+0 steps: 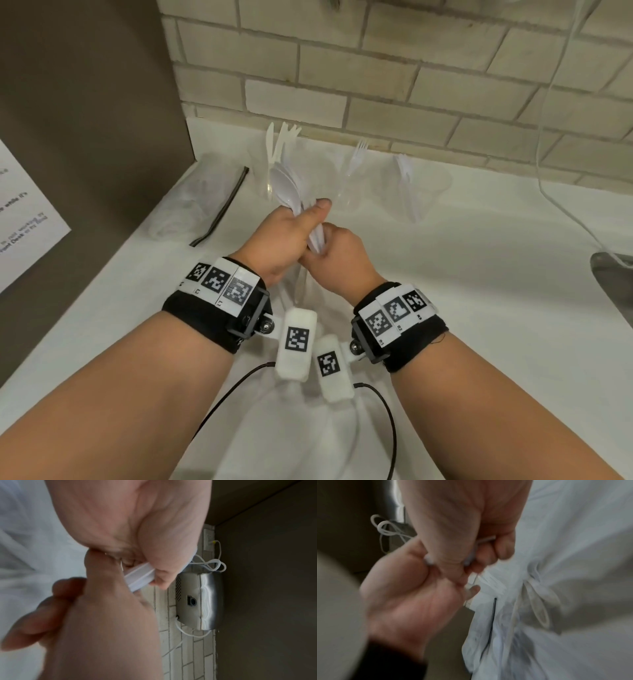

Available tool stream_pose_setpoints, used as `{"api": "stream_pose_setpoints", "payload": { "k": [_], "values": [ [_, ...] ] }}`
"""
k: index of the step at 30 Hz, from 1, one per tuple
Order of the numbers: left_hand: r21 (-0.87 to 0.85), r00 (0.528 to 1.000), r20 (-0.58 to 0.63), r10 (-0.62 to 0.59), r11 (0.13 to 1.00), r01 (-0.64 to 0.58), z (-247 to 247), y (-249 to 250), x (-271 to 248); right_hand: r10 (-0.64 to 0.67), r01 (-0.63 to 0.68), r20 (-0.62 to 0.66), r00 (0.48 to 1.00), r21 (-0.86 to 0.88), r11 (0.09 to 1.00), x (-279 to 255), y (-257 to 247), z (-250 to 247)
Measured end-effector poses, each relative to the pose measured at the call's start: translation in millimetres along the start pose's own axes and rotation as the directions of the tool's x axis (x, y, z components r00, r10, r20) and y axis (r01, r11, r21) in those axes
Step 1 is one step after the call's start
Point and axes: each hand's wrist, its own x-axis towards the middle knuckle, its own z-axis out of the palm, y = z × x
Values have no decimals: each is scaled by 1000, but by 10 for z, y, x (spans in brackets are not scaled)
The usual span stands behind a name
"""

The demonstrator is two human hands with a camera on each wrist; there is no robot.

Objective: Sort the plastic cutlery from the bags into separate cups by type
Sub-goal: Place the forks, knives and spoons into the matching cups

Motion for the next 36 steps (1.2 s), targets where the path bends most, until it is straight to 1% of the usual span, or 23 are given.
{"api": "stream_pose_setpoints", "payload": {
  "k": [2,3,4,5,6,8,10,12,14,15,17,19,21,23,25,29,31,33,34,36],
  "values": [
    [-68,1000,-1,11,998,-11,-91,-11,14,27,-25,78,997,-24,999,9,35,-130],
    [-144,1000,-3,10,990,-11,-151,-10,19,32,-32,88,996,1,999,18,54,-212],
    [-250,1000,15,3,968,1,-203,4,7,30,-35,71,997,72,997,22,57,-304],
    [-348,998,64,-3,937,25,-246,15,-13,31,-33,13,999,161,986,32,43,-392],
    [-411,991,133,-10,909,64,-278,12,-30,37,-20,-65,997,245,969,54,22,-467],
    [-427,959,280,-38,890,160,-295,-6,-74,62,0,-162,985,355,935,110,-43,-557],
    [-401,931,360,-68,889,220,-281,-40,-95,63,22,-179,982,438,899,165,-115,-577],
    [-382,912,401,-88,888,254,-265,-54,-108,19,53,-125,992,549,834,174,-166,-575],
    [-330,907,412,-82,915,232,-262,-57,-129,-32,48,-36,999,666,745,173,-154,-562],
    [-297,908,413,-76,931,213,-265,-58,-136,-59,40,3,998,699,714,167,-147,-556],
    [-281,896,438,-77,935,218,-272,-65,-140,-105,53,31,994,705,707,163,-144,-537],
    [-307,875,475,-91,915,262,-279,-67,-137,-120,101,-19,993,679,727,169,-152,-525],
    [-325,859,503,-91,902,286,-292,-85,-137,-106,127,-73,992,680,722,168,-162,-525],
    [-354,830,553,-78,880,318,-303,-113,-138,-93,123,-81,992,694,710,157,-173,-536],
    [-378,804,590,-71,855,354,-312,-136,-127,-84,102,-61,995,708,699,152,-178,-549],
    [-377,786,615,-65,852,365,-303,-147,-124,-81,115,-82,993,684,720,143,-214,-560],
    [-389,786,616,-55,846,365,-296,-161,-129,-54,112,-106,993,684,721,143,-229,-557],
    [-403,795,604,-55,840,364,-285,-170,-130,-13,108,-140,990,692,713,159,-225,-552],
    [-403,806,589,-61,843,358,-279,-168,-135,6,114,-169,986,694,711,170,-222,-550],
    [-372,843,530,-96,867,332,-267,-156,-145,52,139,-241,969,707,693,187,-238,-551]
  ]
}}
